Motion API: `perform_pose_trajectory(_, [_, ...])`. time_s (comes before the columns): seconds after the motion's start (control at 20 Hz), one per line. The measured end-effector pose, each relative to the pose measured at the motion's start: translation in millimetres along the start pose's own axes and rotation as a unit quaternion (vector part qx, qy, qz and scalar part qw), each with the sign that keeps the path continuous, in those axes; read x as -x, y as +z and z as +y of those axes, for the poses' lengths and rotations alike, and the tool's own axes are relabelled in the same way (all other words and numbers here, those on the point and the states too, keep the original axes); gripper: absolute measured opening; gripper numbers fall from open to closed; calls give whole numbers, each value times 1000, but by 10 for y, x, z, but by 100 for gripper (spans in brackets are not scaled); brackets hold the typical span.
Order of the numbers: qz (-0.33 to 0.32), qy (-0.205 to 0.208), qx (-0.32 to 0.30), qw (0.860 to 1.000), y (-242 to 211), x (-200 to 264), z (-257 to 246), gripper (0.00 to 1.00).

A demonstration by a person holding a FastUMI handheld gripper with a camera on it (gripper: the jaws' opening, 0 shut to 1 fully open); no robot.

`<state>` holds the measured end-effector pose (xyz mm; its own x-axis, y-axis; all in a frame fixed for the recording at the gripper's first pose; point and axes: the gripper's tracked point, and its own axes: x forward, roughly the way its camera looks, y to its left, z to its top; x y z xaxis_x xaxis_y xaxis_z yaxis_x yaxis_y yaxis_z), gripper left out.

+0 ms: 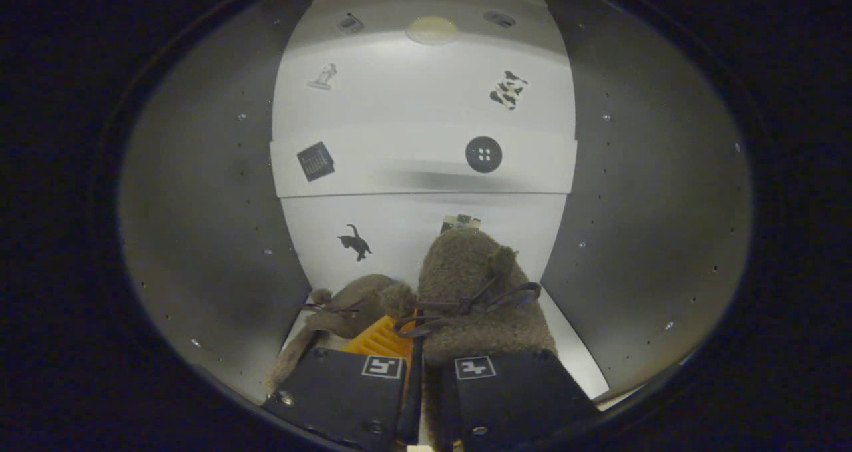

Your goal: Open the shoe cabinet door, grab the shoes and put them into the shoe cabinet, then close the shoe cabinet door.

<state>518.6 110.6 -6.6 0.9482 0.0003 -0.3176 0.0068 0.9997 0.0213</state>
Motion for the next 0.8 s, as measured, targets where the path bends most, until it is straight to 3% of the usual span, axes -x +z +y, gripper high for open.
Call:
perform_pose_trajectory(0.15, [25, 11, -4, 1000, -107, -72, 19, 35])
perform_pose_trajectory(0.4, [37, 14, -10, 999, -206, -11, -8, 53])
perform_pose_trajectory(0.55, [29, 9, 1, 1000, -212, 108, -35, 63])
perform_pose_trajectory(0.7, [-10, -5, 29, 1000, -89, 275, -92, 64])
perform_pose_trajectory(0.8, [-29, -6, 42, 999, -48, 460, -85, 75])
